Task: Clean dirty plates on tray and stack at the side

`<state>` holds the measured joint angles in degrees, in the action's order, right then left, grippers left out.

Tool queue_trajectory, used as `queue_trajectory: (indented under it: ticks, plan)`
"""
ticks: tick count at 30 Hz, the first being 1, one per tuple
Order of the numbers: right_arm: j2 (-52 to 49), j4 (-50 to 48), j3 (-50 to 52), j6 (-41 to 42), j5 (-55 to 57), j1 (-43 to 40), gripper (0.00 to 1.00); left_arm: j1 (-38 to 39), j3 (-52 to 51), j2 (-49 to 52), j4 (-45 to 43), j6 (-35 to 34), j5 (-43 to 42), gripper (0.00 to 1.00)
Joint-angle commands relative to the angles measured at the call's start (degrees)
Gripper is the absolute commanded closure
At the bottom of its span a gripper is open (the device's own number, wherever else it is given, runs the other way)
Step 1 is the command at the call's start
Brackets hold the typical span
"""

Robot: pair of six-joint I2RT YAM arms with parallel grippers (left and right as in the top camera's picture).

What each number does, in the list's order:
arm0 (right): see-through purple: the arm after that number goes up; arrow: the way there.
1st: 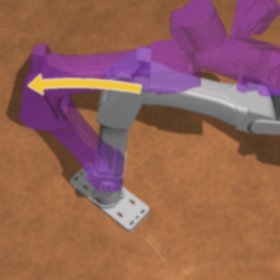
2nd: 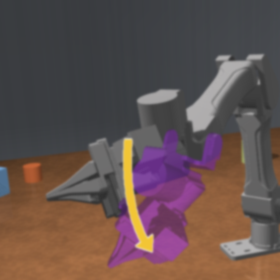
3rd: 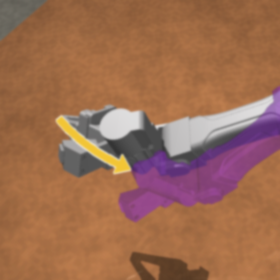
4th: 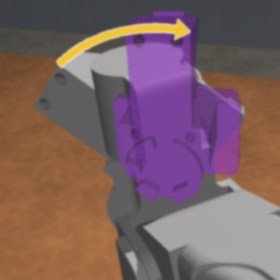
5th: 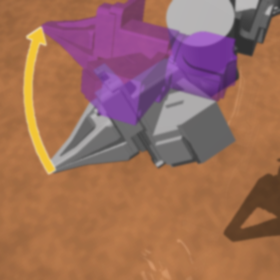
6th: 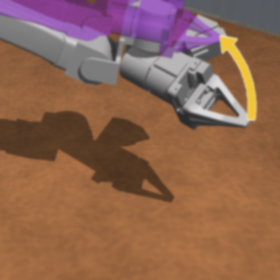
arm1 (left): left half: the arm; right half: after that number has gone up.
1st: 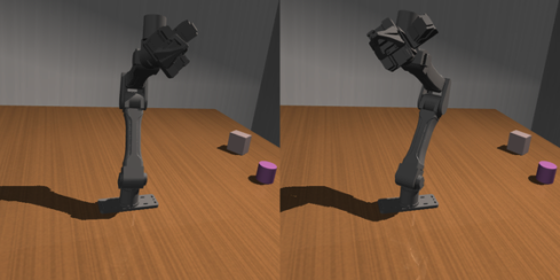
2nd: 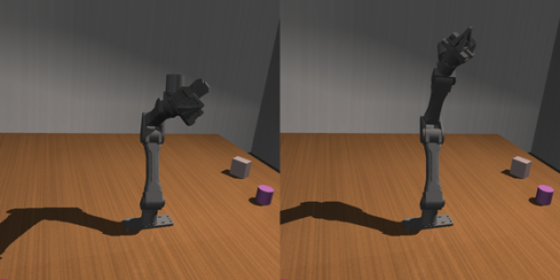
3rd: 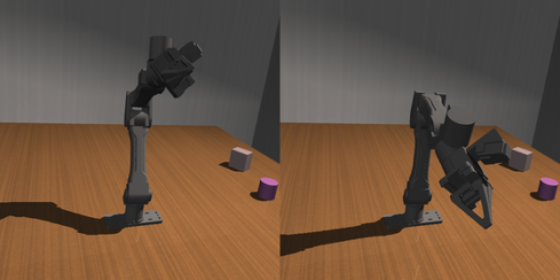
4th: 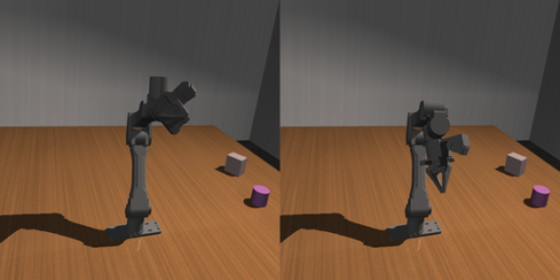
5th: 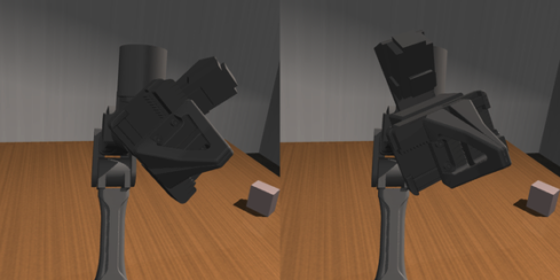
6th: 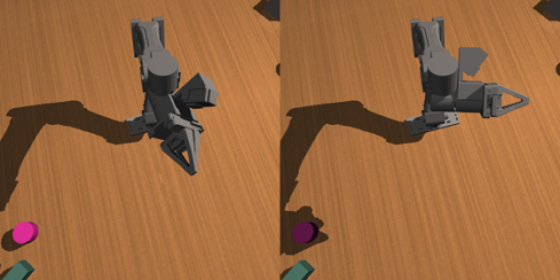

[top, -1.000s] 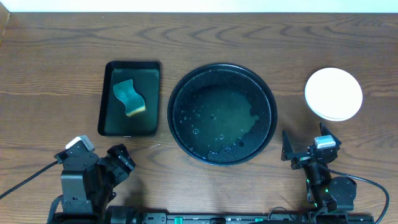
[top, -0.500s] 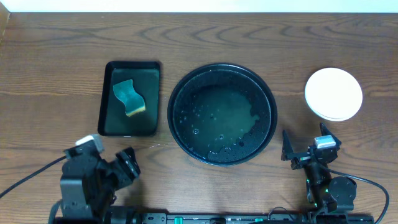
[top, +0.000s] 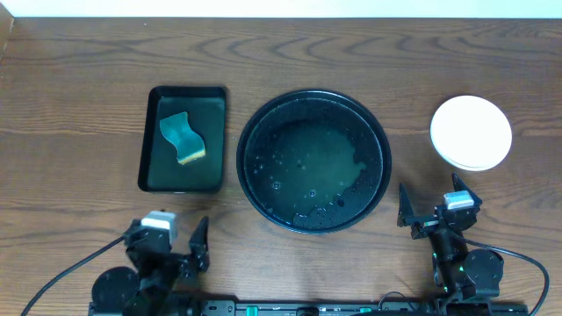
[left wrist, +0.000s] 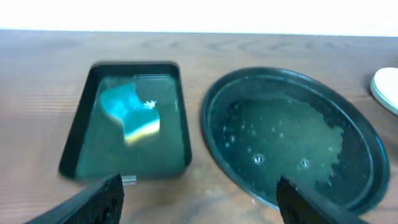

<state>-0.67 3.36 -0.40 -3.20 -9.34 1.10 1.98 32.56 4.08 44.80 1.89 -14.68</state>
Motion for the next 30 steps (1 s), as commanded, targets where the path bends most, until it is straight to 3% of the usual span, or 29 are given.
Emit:
queue_trajectory:
  ticks: [1,9,22,30]
  plan:
    - [0.35,0.24,0.09,-0.52,0.31,0.39,0.01,0.02,-5.14,-1.92,-5.42,3.89,-2.69,0.21]
    - [0.35,0.24,0.09,-0.5,0.31,0.39,0.01,0.02,-16.26,-3.98,-23.17,3.89,-2.58,0.21]
    - [0.35,0.24,0.09,-0.5,0.31,0.39,0.01,0.02,-31.01,-3.98,-45.92,3.21,4.7,0.21]
    - [0.33,0.24,0.09,-0.5,0.31,0.39,0.01,-0.48,-32.35,-4.0,-45.75,3.26,9.42,0.21]
